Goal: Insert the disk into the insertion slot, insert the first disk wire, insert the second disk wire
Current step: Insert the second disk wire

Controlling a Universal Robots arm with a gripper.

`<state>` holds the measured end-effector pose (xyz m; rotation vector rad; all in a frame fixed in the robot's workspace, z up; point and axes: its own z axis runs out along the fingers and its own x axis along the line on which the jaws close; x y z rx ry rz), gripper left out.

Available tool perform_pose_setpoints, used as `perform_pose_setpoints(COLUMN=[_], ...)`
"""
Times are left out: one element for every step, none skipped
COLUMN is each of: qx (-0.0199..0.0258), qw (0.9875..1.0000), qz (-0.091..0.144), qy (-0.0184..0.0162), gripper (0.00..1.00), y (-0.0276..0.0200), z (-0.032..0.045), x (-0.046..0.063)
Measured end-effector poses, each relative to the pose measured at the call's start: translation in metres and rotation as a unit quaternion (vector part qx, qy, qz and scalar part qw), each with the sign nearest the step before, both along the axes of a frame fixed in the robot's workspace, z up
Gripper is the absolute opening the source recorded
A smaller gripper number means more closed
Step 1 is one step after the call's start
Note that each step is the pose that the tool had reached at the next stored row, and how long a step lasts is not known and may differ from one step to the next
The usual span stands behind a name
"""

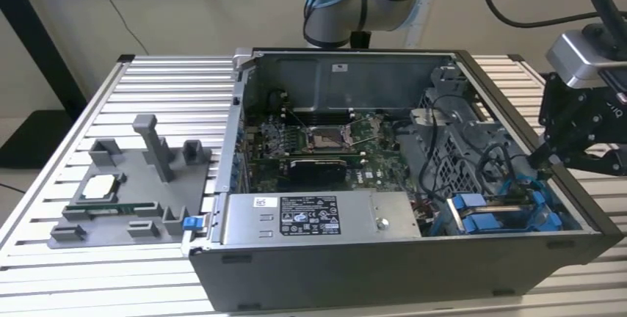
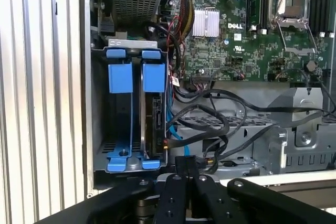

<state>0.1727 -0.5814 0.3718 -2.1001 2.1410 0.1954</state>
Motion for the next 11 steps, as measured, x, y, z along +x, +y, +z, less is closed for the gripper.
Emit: perform_pose_setpoints(qx=[0.0001, 0.0001, 0.0001, 0.0000, -0.0001, 0.0000, 0.0000, 0.0000, 0.0000, 0.0000, 0.0000], qw=[1.0000, 1.0000, 1.0000, 1.0000, 1.0000, 1.0000, 1.0000, 1.0000, 1.0000, 1.0000, 0.9999], qz=[0.000, 0.000, 0.000, 0.000, 0.000, 0.000, 0.000, 0.000, 0.000, 0.000, 0.000], qy=[0.0000, -0.0001, -0.0004, -0.0010, -0.0020, -0.0031, -0.0043, -0.0056, -0.0071, -0.0087, -0.0101], gripper=[1.00, 1.00, 1.00, 1.00, 1.00, 1.00, 1.00, 1.00, 1.00, 1.00, 1.00], y=[-0.0003, -0.0004, -0.0006, -0.0007, -0.0007, -0.0007, -0.0007, -0.0007, -0.0007, -0.0008, -0.0008], z=[-0.0004, -0.0011, -0.0018, -0.0030, -0.0045, -0.0060, -0.0075, -0.0087, -0.0100, -0.0112, -0.0121], x=[0.000, 0.000, 0.000, 0.000, 0.001, 0.001, 0.001, 0.001, 0.001, 0.001, 0.001])
